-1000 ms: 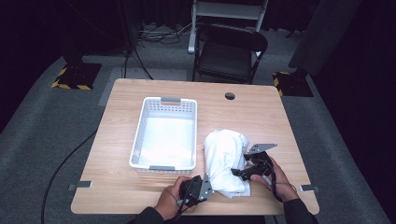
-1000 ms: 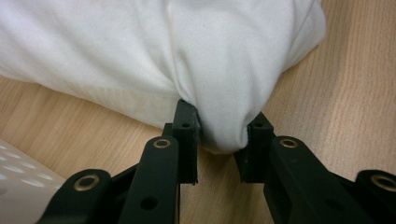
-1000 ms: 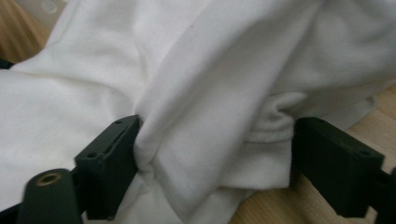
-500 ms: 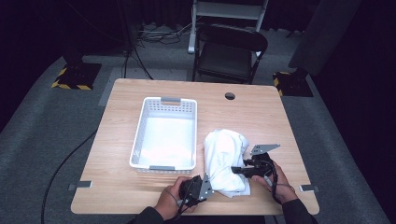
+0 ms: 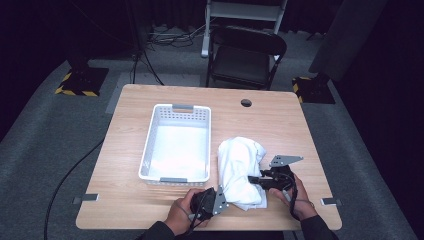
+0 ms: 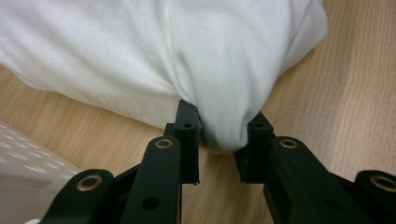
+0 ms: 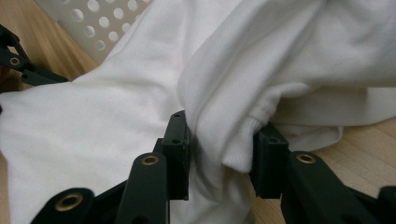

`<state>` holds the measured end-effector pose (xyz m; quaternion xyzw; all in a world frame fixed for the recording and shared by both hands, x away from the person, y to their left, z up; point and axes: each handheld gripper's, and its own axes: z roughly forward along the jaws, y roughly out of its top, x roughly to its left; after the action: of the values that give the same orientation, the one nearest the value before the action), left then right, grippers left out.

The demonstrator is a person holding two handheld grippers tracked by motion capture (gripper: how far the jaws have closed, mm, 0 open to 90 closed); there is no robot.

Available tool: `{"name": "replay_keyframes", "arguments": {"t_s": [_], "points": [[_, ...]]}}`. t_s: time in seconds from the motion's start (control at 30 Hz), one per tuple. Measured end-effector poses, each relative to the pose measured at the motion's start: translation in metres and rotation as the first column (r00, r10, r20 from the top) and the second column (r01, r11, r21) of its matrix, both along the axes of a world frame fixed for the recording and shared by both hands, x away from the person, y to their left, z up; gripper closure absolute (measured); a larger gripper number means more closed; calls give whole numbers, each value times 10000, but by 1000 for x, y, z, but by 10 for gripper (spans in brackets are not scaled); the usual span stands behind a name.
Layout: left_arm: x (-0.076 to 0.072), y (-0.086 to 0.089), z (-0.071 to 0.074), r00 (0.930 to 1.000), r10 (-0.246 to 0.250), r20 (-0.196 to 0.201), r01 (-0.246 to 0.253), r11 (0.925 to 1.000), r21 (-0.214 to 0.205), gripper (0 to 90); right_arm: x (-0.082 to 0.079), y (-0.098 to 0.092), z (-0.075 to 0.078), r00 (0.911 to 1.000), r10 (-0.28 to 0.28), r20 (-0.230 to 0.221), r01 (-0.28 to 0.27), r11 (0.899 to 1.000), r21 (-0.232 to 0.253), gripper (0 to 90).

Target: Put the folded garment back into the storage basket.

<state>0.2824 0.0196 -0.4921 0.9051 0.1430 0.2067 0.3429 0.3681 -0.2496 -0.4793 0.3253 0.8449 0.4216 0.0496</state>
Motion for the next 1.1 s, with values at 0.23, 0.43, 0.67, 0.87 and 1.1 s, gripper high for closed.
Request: {"name": "replay_keyframes", "arguments": {"t_s": [0.23, 0.43, 0.67, 0.87, 1.1], "points": [[0, 1, 4, 9999, 107, 88, -108, 9999, 3, 731, -4, 2, 5, 9990, -183, 418, 181, 9998, 34, 653], [0, 1, 6, 9996, 91, 255, -91, 10000, -2, 732, -7, 3, 8, 9973, -330, 656, 324, 9994, 97, 666], [1, 3, 10, 9996, 139, 253, -136, 9999, -85, 732, -9, 2, 14, 9949, -453, 901, 440, 9989, 165, 714], [1, 1, 6, 9997, 77, 250, -79, 9999, 105, 732, -4, 2, 5, 9989, -428, 203, 433, 9988, -246, 629], [1, 0, 4, 9999, 75, 133, -77, 9999, 138, 733, 3, 2, -5, 9968, -656, -461, 646, 9977, -222, 451]]}}
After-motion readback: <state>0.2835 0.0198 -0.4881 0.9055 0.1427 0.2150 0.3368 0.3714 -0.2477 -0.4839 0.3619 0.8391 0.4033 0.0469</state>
